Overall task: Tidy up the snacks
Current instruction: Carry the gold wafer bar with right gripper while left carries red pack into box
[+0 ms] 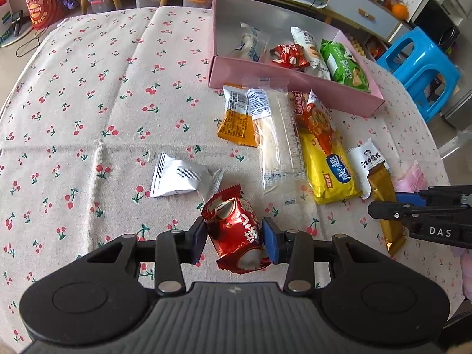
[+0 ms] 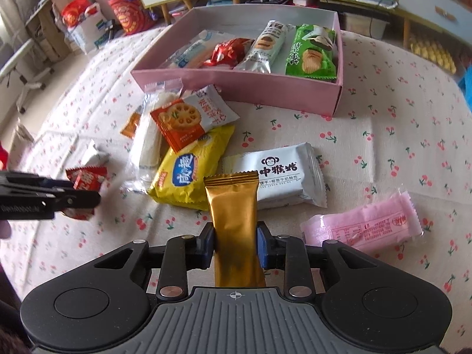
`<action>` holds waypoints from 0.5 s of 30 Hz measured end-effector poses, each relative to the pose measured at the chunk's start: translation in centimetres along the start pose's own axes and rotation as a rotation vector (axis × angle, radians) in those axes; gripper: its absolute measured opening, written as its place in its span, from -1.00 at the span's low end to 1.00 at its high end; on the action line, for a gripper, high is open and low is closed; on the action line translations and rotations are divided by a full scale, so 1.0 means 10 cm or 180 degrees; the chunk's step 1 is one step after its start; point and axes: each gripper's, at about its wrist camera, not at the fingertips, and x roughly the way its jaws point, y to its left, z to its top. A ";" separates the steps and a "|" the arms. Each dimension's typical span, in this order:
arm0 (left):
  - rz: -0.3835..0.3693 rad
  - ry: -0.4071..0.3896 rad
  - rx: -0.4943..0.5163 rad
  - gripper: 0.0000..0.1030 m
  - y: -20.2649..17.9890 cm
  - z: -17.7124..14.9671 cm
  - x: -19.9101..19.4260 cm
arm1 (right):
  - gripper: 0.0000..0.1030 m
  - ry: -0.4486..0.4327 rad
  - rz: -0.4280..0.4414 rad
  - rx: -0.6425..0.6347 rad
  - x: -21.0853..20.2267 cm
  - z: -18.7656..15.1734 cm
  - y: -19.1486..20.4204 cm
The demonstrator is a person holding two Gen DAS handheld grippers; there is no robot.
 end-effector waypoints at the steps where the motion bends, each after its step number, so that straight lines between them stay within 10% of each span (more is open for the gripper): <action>1: -0.0009 -0.0008 -0.0011 -0.30 0.00 0.00 -0.01 | -0.47 -0.0008 0.0038 0.0048 -0.02 0.01 -0.01; 15: -0.0200 -0.0248 -0.0129 -0.31 -0.12 0.14 -0.14 | -0.47 -0.0211 0.0339 0.0459 -0.24 0.20 -0.03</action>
